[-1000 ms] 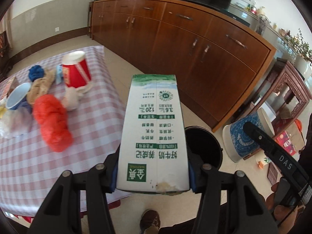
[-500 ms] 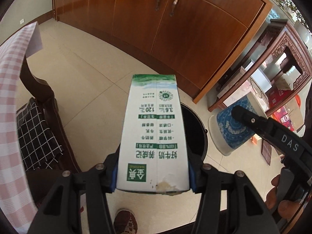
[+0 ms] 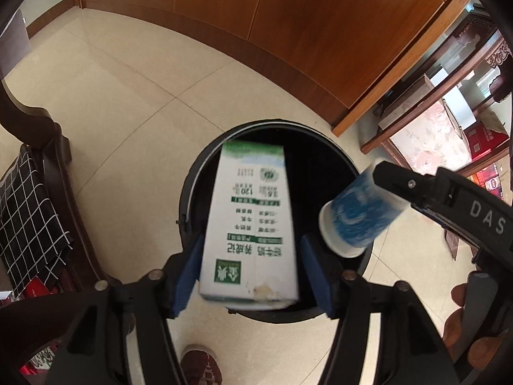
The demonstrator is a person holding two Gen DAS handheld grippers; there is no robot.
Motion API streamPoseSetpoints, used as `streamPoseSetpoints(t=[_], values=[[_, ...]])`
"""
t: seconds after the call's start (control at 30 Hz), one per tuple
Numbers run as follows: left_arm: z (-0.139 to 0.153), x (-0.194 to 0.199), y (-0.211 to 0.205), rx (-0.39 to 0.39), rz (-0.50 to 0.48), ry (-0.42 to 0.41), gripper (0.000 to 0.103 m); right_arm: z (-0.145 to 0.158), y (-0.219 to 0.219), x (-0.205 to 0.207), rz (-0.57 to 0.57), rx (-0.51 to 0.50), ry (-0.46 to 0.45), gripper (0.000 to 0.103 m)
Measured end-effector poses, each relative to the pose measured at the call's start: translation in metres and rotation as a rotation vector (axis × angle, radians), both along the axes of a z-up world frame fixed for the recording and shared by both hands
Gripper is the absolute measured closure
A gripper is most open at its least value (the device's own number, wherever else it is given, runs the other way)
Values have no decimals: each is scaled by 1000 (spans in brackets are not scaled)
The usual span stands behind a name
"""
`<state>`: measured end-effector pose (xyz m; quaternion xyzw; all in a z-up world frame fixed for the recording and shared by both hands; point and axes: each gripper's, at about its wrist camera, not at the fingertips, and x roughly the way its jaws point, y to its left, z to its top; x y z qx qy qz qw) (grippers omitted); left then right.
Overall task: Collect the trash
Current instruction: 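Carry the milk carton and blue-and-white cup over the black bin and release both, then bring both tools back from the bin to the table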
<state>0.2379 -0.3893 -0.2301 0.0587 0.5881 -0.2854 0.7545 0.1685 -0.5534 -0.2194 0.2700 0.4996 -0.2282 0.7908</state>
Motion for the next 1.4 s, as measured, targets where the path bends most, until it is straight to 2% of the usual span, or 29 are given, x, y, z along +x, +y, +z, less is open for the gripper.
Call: streamPoseSetpoints(t=[0.17, 0.37, 0.6, 0.8, 1.0, 1.4], values=[[16, 3, 11, -21, 29, -11, 32, 5, -6, -5, -59, -20, -8, 24], [76, -13, 46, -16, 69, -188, 32, 45, 10, -27, -86, -82, -93, 24], [138, -34, 89, -48, 129, -257, 32, 97, 56, -47, -30, -159, -177, 24], [189, -56, 137, -78, 158, -375, 32, 136, 109, -61, 50, -184, -264, 24], [213, -57, 212, -98, 275, -423, 32, 170, 168, -58, 160, -172, -363, 24], [208, -56, 350, -2, 583, -471, 32, 200, 297, -22, 428, -129, -466, 21]])
